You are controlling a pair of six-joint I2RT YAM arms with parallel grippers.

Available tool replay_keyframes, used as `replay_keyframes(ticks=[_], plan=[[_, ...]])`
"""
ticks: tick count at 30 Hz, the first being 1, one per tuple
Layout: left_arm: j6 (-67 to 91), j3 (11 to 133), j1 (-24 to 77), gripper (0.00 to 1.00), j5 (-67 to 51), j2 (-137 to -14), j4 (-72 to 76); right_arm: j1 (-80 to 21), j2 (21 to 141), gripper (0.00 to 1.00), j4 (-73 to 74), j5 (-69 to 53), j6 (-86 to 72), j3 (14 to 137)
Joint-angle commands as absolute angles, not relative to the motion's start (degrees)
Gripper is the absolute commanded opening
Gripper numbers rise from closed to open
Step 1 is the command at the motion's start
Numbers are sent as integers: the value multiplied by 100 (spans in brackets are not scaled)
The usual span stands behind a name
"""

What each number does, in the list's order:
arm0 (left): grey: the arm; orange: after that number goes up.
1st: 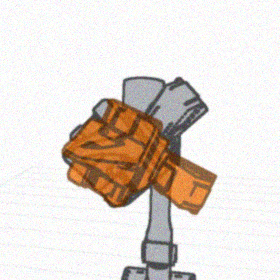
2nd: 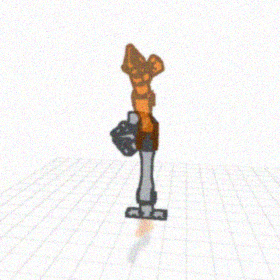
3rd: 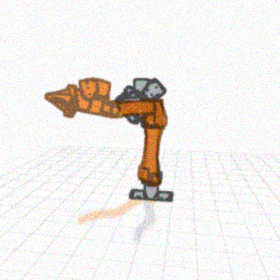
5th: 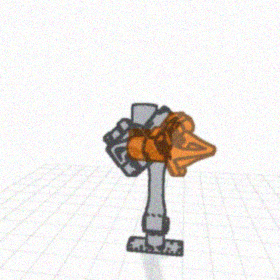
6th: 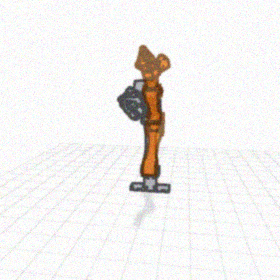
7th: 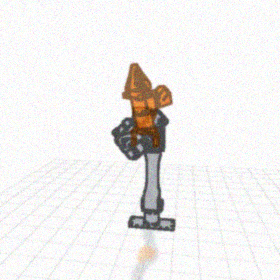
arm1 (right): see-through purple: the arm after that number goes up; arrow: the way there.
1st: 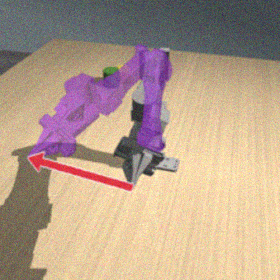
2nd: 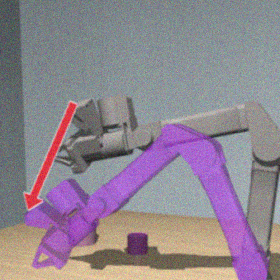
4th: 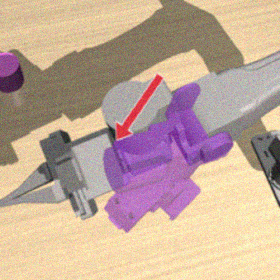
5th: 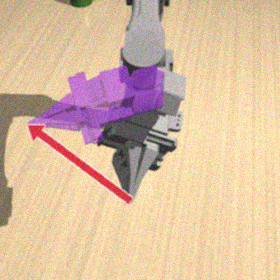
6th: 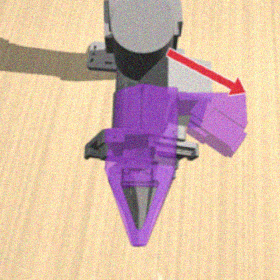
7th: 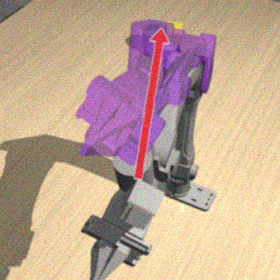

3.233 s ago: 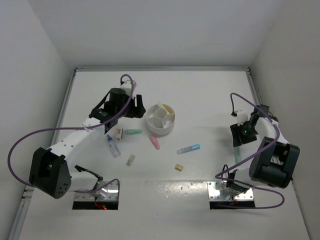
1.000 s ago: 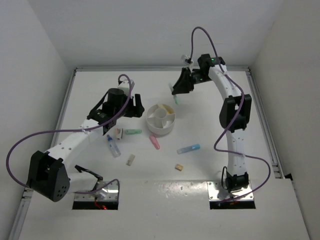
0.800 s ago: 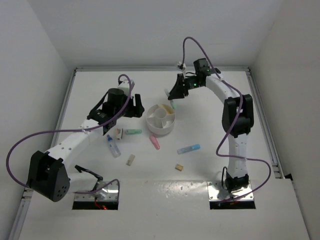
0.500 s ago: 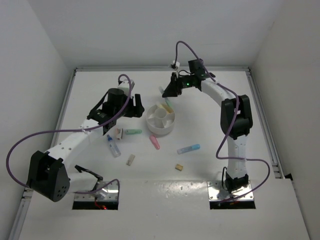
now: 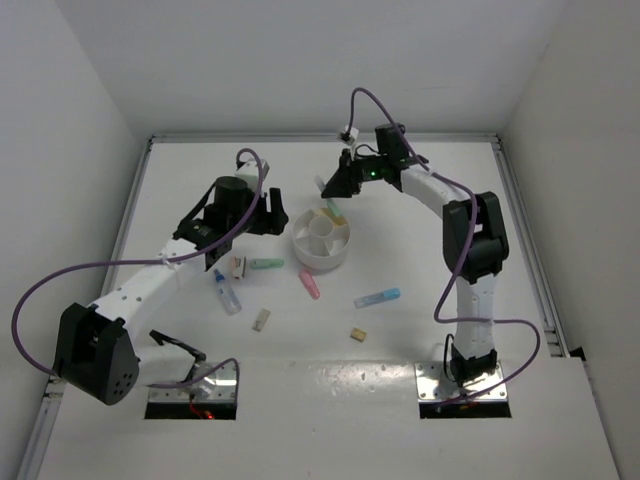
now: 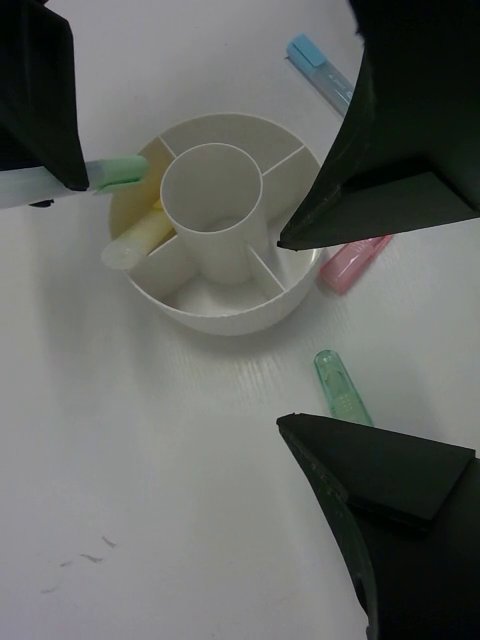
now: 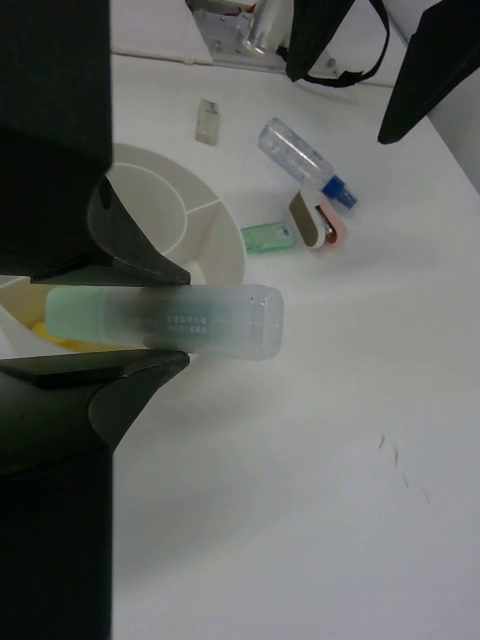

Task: Sort the stationery into containers
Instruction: Place the pen in the storage box, then pick up the pen from the center of the board.

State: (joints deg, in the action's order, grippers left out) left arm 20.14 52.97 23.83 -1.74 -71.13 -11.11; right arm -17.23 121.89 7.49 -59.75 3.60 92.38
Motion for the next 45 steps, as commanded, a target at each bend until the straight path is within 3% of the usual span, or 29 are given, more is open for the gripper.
replay_keyframes(ticks=[1, 14, 19, 23, 31, 35, 39, 43, 45], plan=[[1960, 5493, 2329, 73, -220, -6961, -1072, -1854, 11821, 0, 229, -6187, 246, 9229], [1960, 5493, 2329, 73, -220, -6908, -1072, -2013, 11821, 0, 439, -5854, 553, 9045], [1907, 5493, 2329, 73, -220, -6908, -1072, -2013, 11874, 5, 544, -5783, 878, 8921], [1907, 5493, 2329, 73, -220, -6908, -1072, -2013, 11874, 15, 623, -5730, 993, 8921], [1907, 5493, 2329, 73, -220, -6908, -1072, -2013, 11813, 55, 870, -5678, 1178, 8921], [1907, 5493, 2329, 73, -168, -6908, -1072, -2013, 11708, 57, 1072, -5625, 1239, 9044], [1907, 5493, 2329, 73, -167, -6855, -1072, -2013, 10955, 54, 1204, -5267, 1432, 8940], [1960, 5493, 2329, 73, -167, -6803, -1072, -2065, 9726, 0, 1749, -4107, 2186, 8334], [2012, 5493, 2329, 69, -167, -6742, -1072, -2065, 9144, 0, 1565, -3359, 2188, 7421]])
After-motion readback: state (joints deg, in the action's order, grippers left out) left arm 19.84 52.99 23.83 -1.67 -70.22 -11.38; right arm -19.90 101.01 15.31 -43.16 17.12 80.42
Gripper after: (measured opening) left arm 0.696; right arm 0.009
